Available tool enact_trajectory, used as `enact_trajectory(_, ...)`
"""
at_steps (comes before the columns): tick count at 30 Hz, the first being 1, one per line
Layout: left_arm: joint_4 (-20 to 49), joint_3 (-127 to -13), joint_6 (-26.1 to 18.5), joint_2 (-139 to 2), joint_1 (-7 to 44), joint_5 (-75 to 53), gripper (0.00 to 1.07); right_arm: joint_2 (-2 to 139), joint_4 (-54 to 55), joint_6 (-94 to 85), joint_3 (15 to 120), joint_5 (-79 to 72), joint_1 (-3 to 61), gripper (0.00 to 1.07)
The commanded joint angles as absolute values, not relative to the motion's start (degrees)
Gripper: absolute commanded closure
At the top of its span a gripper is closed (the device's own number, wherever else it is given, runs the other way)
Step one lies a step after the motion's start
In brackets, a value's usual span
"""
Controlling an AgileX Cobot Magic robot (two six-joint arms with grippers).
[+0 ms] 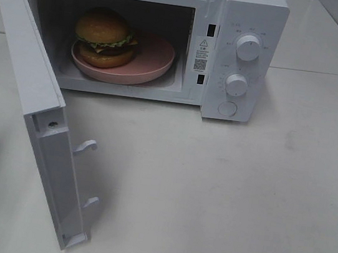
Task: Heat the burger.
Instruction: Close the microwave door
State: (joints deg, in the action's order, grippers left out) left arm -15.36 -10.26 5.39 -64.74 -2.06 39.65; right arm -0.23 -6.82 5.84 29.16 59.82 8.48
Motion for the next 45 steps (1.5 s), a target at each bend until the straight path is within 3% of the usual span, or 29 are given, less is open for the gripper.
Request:
enact_trajectory(1,-19.65,-10.14,9.57,-66.86,-1.78,45.09,1.07,-1.83,-6.76,6.30,29.16,59.53,8.02,0.34)
enact_trajectory(3,-22.57,-10.14,12.09,-70.82,-1.78,49.39,1.07,-1.83,-6.76,6.30,29.16,59.53,8.02,0.34)
enact_trajectory(14,-25.55,-10.71,13.52,-79.93,-1.66,60.79,1.07,-1.83,-6.76,6.30,29.16,59.53,8.02,0.34)
enact_trajectory(17,-22.52,-10.89,13.58,-80.90,1.32,61.02,1.07,-1.83,-6.76,6.30,29.16,59.53,8.02,0.34)
enact_trajectory(19,-19.14,-10.89,10.20,-82.10,4.76,60.91,1.07,-1.83,-6.76,6.30,29.16,59.53,8.02,0.34)
enact_trajectory(22,-18.11,-10.89,8.94,-82.74,6.02,60.85,1.07,-1.83,-6.76,6.30,29.16,59.53,8.02,0.34)
enact_trajectory(24,-13.35,-10.89,6.25,-84.74,10.54,61.13,1.07,-1.83,-6.76,6.30,29.16,59.53,8.02,0.34)
enact_trajectory(45,5.84,-13.35,5.96,-93.91,25.44,65.32,1.07,-1.83,-6.76,6.30,29.16,59.53,8.02,0.34)
